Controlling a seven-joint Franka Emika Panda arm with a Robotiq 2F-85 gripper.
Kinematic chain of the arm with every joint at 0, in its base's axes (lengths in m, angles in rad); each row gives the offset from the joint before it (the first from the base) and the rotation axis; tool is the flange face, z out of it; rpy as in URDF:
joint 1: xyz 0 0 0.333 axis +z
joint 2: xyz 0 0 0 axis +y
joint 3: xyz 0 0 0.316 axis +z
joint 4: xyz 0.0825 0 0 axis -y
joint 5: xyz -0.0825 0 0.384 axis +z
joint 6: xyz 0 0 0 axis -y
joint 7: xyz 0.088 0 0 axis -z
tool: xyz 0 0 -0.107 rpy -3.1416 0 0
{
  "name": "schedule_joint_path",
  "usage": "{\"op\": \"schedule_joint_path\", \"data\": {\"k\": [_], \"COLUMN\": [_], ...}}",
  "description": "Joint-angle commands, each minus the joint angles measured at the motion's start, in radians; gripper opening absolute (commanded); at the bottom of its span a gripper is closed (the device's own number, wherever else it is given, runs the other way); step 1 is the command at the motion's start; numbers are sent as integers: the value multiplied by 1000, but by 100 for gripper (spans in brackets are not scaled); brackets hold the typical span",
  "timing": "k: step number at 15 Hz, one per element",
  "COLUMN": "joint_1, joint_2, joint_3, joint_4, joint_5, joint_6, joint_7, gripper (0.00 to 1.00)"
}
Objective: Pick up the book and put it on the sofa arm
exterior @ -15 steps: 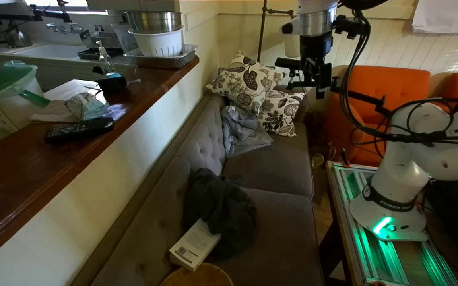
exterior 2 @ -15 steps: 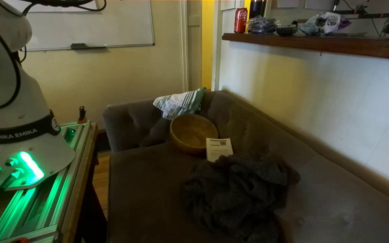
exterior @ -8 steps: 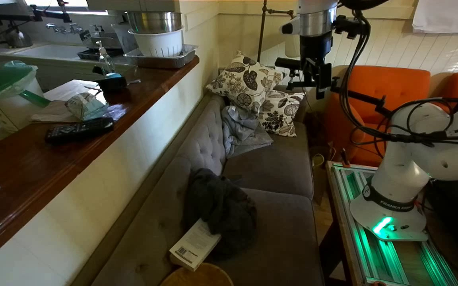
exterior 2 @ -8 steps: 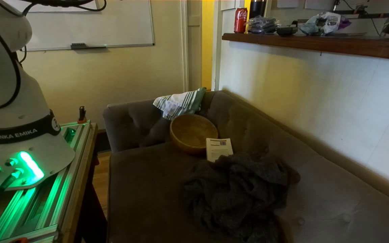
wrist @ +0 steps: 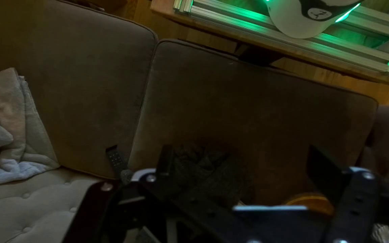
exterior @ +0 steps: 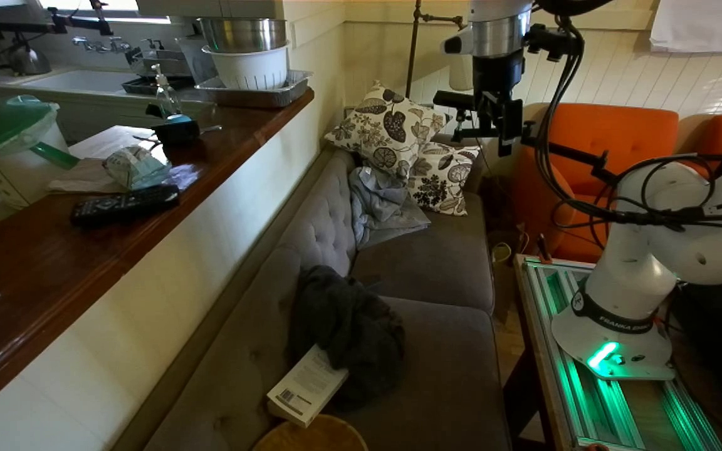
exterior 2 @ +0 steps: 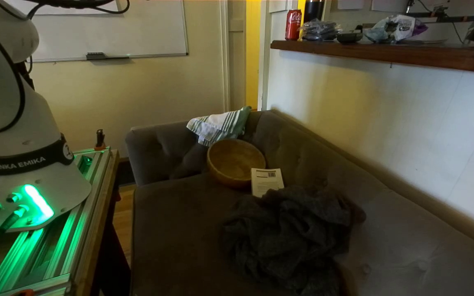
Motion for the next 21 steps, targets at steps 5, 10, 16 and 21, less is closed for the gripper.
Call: {"op": "schedule_joint_path", "data": {"k": [5, 10, 16, 21], "joint_1": [111, 261, 331, 268], "joint_2": [-11, 86, 390, 510], "joint_3": [84, 128, 81, 171], "joint_4": [-100, -196, -143, -126], "joint_5": [-15, 51, 145, 117], "joint_6": [115, 423, 654, 628], "joint_7": [2, -57, -323, -293], "gripper": [100, 100, 100, 100]}}
